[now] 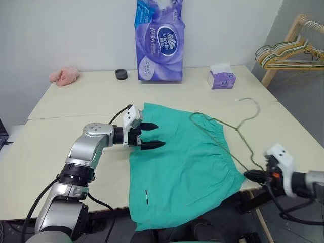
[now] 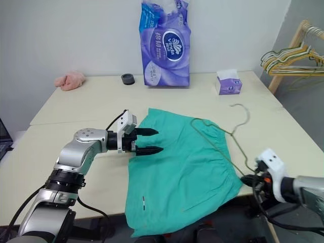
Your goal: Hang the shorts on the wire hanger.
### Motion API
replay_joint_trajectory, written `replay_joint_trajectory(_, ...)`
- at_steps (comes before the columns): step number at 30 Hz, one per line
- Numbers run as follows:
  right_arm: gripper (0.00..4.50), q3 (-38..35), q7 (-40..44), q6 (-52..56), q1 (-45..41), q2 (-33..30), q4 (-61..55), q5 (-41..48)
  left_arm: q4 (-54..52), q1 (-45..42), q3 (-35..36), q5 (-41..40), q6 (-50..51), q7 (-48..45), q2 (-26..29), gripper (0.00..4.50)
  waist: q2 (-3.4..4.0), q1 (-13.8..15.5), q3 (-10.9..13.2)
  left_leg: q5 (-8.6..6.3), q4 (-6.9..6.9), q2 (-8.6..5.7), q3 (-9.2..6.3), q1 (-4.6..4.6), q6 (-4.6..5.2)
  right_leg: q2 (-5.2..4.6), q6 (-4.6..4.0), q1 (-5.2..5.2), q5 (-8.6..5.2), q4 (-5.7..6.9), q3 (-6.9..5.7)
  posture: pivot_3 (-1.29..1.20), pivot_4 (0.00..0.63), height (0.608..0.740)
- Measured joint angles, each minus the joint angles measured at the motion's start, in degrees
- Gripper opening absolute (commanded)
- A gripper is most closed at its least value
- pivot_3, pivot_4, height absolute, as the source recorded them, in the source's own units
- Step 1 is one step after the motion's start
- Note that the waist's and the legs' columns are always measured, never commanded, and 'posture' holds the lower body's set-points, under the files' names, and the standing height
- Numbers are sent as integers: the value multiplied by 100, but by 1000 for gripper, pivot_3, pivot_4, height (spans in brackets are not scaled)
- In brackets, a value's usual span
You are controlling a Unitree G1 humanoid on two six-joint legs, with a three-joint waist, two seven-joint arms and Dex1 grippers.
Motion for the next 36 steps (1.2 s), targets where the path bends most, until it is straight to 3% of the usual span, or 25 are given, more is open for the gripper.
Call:
replay_joint_trajectory(5,0,-644,8,164,747,123,3,105,-234,18,-118,-98,162,-346,66,4489,-1,-70,2,1,0,3,15,15,1,9,3,8,-2,-1,16,-223,82,740)
replay_joint_trajectory(21,0,-845,212,83,1813,-54,-47,192,-256,-24,-184,71,-361,-323,-32,4489,-7,-155,6,0,-3,6,23,17,0,15,7,10,-5,-10,28,-231,85,740)
replay_joint_trajectory(29,0,-906,461,46,1694,-292,-261,441,-93,-72,-183,184,-508,-278,-42,4489,-9,-155,7,0,-3,6,23,17,1,16,7,10,-6,-12,27,-225,82,740)
replay_joint_trajectory(36,0,-159,407,214,767,-479,92,561,87,-146,-163,258,-680,-98,-70,4489,-21,-148,15,0,-5,8,20,14,1,17,7,9,-5,-15,26,-198,78,740)
